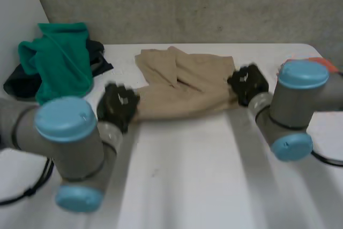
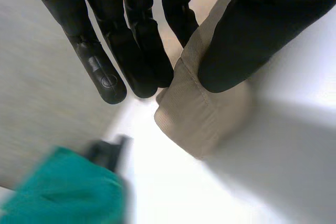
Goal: Fold the laundry.
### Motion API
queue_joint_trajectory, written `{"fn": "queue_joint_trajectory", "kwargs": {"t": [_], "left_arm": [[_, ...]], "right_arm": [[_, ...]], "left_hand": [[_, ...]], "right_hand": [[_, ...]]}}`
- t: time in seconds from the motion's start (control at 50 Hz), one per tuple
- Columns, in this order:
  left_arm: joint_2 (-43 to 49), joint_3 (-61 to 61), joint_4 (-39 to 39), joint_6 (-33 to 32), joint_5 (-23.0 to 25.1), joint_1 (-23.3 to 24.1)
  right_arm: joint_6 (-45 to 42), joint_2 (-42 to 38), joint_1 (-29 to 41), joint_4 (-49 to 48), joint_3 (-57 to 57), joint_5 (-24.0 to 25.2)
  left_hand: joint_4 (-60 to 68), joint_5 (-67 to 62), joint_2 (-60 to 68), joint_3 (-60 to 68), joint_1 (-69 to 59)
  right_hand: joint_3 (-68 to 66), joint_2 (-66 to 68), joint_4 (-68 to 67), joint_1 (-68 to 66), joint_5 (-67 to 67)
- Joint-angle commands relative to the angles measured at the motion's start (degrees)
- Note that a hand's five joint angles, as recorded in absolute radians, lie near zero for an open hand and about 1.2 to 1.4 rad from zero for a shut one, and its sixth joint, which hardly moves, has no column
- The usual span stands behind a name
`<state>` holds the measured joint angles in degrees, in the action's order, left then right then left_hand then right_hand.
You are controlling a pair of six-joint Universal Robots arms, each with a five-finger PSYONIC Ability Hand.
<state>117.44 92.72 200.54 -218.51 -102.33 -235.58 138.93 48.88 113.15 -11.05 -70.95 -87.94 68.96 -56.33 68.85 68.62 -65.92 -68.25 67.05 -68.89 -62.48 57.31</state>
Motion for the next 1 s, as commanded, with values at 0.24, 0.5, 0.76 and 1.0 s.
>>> {"fn": "queue_joint_trajectory", "kwargs": {"t": [0.24, 0.5, 0.76, 1.0], "left_arm": [[-16.8, 15.3, -27.1, 2.6, -6.7, 8.4], [-19.4, 16.3, -38.3, 2.6, -6.2, 16.3], [-14.1, -5.5, -22.5, -4.3, 3.7, 5.2], [10.8, -24.7, -10.0, -4.8, 33.7, -3.1]], "right_arm": [[-2.7, 18.9, -0.4, 18.6, -21.9, 0.5], [-14.0, 25.8, -0.6, 27.2, -34.4, 0.2], [-8.8, 26.6, -0.3, 17.7, -37.7, 1.7], [-6.8, 26.4, -0.5, 15.6, -39.2, 6.0]], "left_hand": [[11.0, -13.7, 11.2, 11.4, -14.1], [-33.9, 31.3, -33.8, -33.6, 30.9], [-56.6, 53.9, -56.5, -56.2, 53.5], [-40.6, 38.0, -40.5, -40.2, 37.5]], "right_hand": [[-11.7, 12.9, -11.1, -17.5, 12.7], [-11.7, 12.9, -11.1, -17.5, 12.7], [-11.7, 12.9, -11.1, -17.5, 12.7], [-11.7, 12.9, -11.1, -17.5, 12.7]]}}
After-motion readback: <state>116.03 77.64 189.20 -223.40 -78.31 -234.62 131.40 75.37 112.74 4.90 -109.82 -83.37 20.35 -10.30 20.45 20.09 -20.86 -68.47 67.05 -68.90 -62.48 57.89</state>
